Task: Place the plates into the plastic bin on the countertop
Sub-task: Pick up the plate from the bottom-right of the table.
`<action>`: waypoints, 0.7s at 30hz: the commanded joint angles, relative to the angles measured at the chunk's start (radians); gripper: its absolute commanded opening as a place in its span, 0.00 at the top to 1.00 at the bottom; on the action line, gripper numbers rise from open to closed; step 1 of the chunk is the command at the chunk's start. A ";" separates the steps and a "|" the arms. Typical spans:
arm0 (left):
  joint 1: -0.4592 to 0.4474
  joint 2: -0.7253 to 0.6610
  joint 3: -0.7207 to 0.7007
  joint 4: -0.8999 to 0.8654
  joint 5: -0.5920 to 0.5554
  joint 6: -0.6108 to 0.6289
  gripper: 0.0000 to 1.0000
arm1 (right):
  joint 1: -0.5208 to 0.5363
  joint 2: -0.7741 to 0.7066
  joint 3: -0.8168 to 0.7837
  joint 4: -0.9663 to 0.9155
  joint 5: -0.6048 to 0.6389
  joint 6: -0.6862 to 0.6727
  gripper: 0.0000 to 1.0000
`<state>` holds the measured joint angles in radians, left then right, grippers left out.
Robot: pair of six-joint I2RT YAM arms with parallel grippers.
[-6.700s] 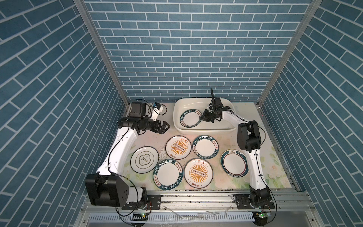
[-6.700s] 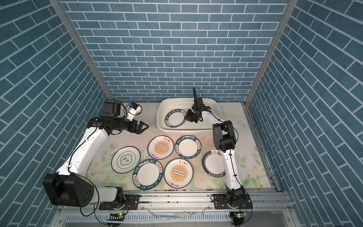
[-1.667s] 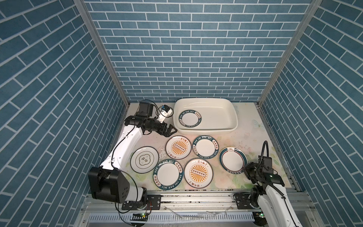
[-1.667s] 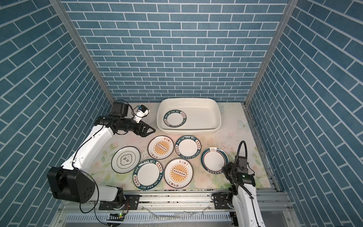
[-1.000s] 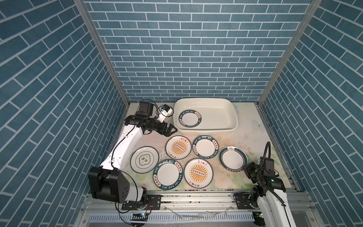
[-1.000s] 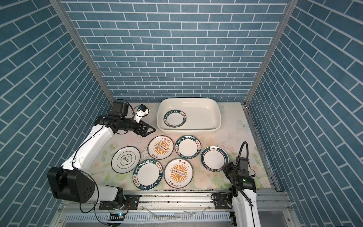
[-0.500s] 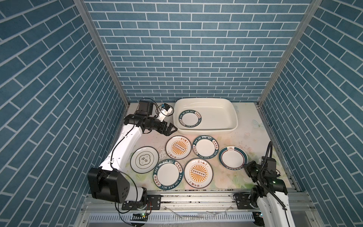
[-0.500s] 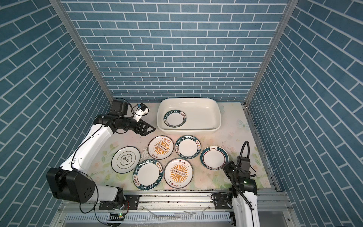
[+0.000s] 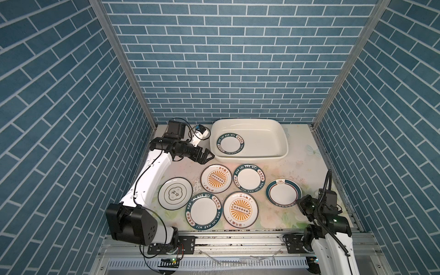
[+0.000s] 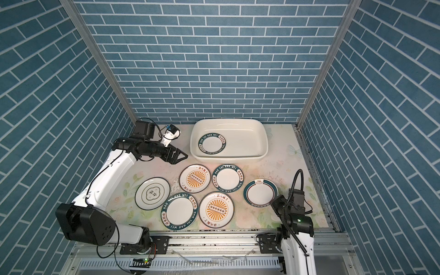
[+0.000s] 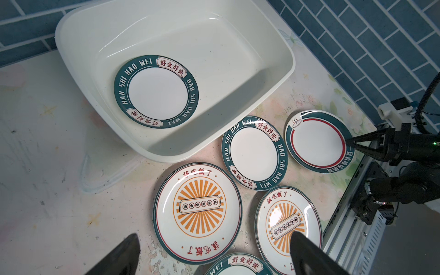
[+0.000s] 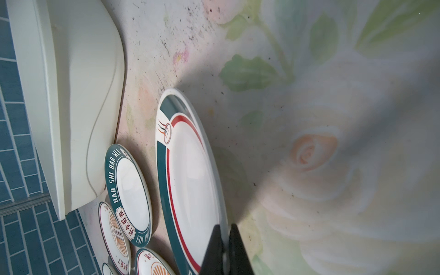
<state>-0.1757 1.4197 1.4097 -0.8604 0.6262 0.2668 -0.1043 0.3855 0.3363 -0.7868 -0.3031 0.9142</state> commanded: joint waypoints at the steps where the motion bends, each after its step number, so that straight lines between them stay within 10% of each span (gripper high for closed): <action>1: -0.007 -0.010 0.026 -0.017 -0.005 0.015 0.00 | -0.003 0.016 0.055 -0.039 0.011 -0.048 0.97; 21: -0.008 -0.008 0.050 -0.049 0.006 0.023 0.00 | -0.003 0.041 0.237 -0.199 0.010 -0.137 0.97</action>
<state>-0.1757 1.4197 1.4303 -0.8730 0.6228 0.2771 -0.1043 0.4213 0.5331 -0.9436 -0.2913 0.8104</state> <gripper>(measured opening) 0.995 0.073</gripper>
